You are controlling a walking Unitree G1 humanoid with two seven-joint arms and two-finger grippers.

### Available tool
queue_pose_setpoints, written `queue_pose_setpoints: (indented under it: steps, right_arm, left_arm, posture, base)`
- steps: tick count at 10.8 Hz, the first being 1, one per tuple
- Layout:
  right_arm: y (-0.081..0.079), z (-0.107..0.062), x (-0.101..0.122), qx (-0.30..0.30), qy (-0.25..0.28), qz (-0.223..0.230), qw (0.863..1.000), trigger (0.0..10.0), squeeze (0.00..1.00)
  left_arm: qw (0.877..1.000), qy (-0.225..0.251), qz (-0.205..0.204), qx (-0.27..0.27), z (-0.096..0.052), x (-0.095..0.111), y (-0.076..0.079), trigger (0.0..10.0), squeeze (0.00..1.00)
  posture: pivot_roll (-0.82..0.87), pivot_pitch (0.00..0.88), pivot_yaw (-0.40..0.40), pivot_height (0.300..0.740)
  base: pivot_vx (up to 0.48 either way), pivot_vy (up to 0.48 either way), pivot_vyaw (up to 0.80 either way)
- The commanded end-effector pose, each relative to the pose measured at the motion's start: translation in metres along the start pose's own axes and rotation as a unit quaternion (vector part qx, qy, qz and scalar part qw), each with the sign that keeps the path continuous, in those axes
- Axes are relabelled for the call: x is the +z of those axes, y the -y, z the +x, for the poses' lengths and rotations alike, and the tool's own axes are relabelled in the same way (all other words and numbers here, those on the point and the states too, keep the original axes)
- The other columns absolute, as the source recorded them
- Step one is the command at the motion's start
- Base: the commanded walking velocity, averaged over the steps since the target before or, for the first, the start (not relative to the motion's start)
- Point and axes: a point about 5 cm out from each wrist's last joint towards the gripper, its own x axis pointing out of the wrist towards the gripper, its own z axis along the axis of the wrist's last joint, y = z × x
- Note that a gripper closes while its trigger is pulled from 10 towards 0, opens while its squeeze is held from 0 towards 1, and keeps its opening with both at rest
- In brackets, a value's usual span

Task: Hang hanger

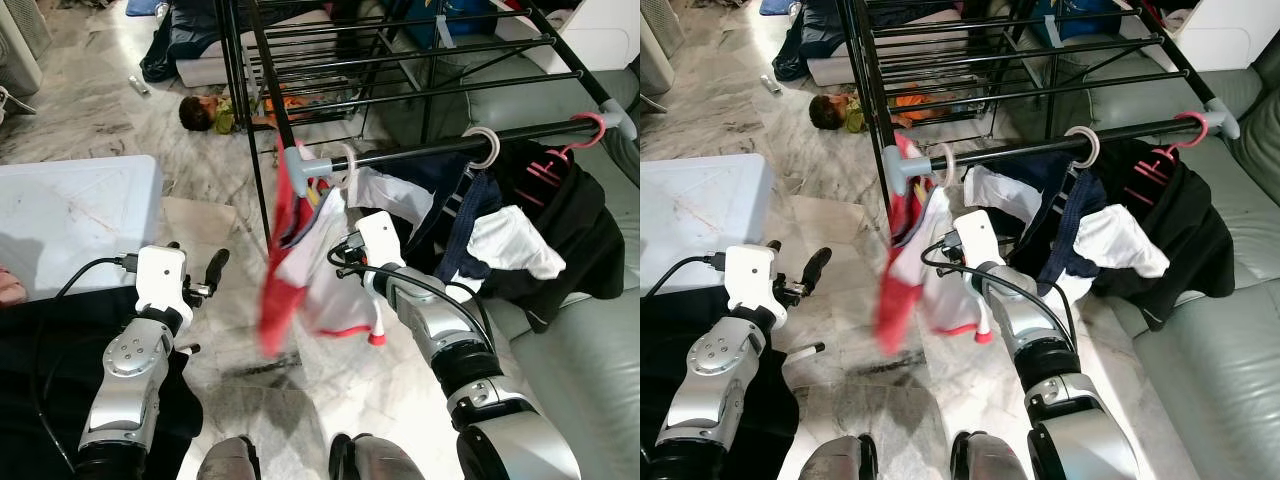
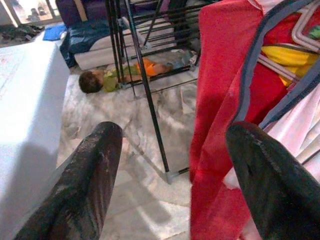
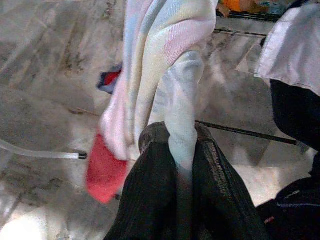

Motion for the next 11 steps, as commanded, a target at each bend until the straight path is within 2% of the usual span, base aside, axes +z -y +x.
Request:
queue_pose_setpoints:
  steps: [1,2,3,5,7,9,11]
  right_arm:
    - [0.001,-0.001,-0.010,-0.010,-0.021,-0.001,1.000,10.0,0.00]
    - [0.005,-0.003,-0.019,-0.030,-0.033,0.000,0.999,10.0,0.00]
    - [0.007,-0.005,-0.022,-0.043,-0.029,0.021,0.998,10.0,1.00]
    - [0.008,-0.005,-0.021,-0.049,-0.013,0.023,0.998,10.0,1.00]
    - [0.007,-0.008,-0.019,-0.059,0.011,0.016,0.998,10.0,1.00]
    - [0.012,-0.018,-0.007,-0.080,0.071,0.007,0.994,10.0,1.00]
    - [0.015,-0.034,0.000,-0.095,0.111,-0.001,0.989,10.0,1.00]
  left_arm:
    - [1.000,0.001,0.004,-0.002,0.001,0.001,0.002,10.0,0.00]
    - [1.000,-0.001,0.003,-0.002,0.002,0.000,0.002,10.0,0.00]
    - [1.000,-0.001,0.004,-0.001,0.003,-0.001,0.002,10.0,0.00]
    - [1.000,-0.001,0.008,0.008,0.003,-0.001,0.002,10.0,0.00]
    - [1.000,-0.014,0.009,0.010,-0.003,-0.009,0.006,10.0,0.00]
    - [1.000,-0.009,0.008,0.014,0.000,-0.008,0.009,10.0,0.00]
    - [0.999,-0.014,0.026,0.019,-0.003,-0.010,0.008,10.0,0.00]
  posture:
    - [0.00,0.117,-0.034,0.740]
    - [0.00,0.104,-0.037,0.740]
    - [0.00,0.098,-0.038,0.740]
    - [0.01,0.088,-0.029,0.740]
    - [0.00,0.074,-0.020,0.740]
    - [0.00,0.069,-0.027,0.740]
    - [-0.01,0.063,-0.031,0.740]
  base:
    - [0.000,0.000,0.00]
    - [0.000,0.000,0.00]
    - [0.000,0.000,0.00]
    - [0.000,0.000,0.00]
    - [0.000,0.000,0.00]
    - [0.000,0.000,0.00]
    - [0.000,0.000,0.00]
